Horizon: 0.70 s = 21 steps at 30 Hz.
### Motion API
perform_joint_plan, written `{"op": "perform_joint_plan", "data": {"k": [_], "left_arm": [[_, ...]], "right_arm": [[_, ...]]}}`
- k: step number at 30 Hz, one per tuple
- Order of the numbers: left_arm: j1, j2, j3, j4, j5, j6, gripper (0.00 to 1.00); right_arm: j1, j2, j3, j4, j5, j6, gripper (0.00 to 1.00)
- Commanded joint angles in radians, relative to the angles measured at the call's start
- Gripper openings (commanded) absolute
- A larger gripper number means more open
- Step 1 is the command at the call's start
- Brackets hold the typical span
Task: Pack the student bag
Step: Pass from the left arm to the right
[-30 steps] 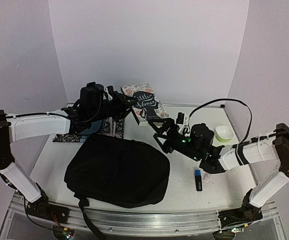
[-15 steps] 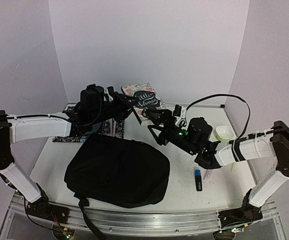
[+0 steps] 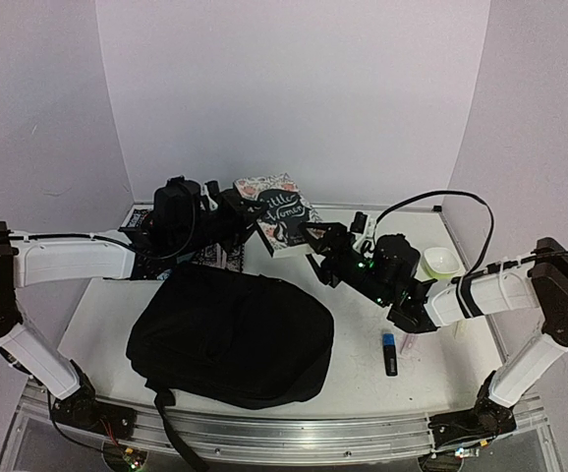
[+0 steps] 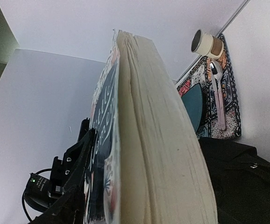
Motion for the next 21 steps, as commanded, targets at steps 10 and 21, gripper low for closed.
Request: {"op": "perform_joint_plan", "data": {"k": [10,21], "left_arm": [[-0.016,-0.09,-0.05,0.135,-0.012,-0.031,0.0],[-0.016,-0.175,-0.175,0.13,-0.003,0.09,0.23]], "right_arm": [[-0.03,0.025,-0.03,0.663,0.041,0.017,0.37],[-0.121,-0.013,-0.049,0.684,-0.097,0.004,0.0]]}}
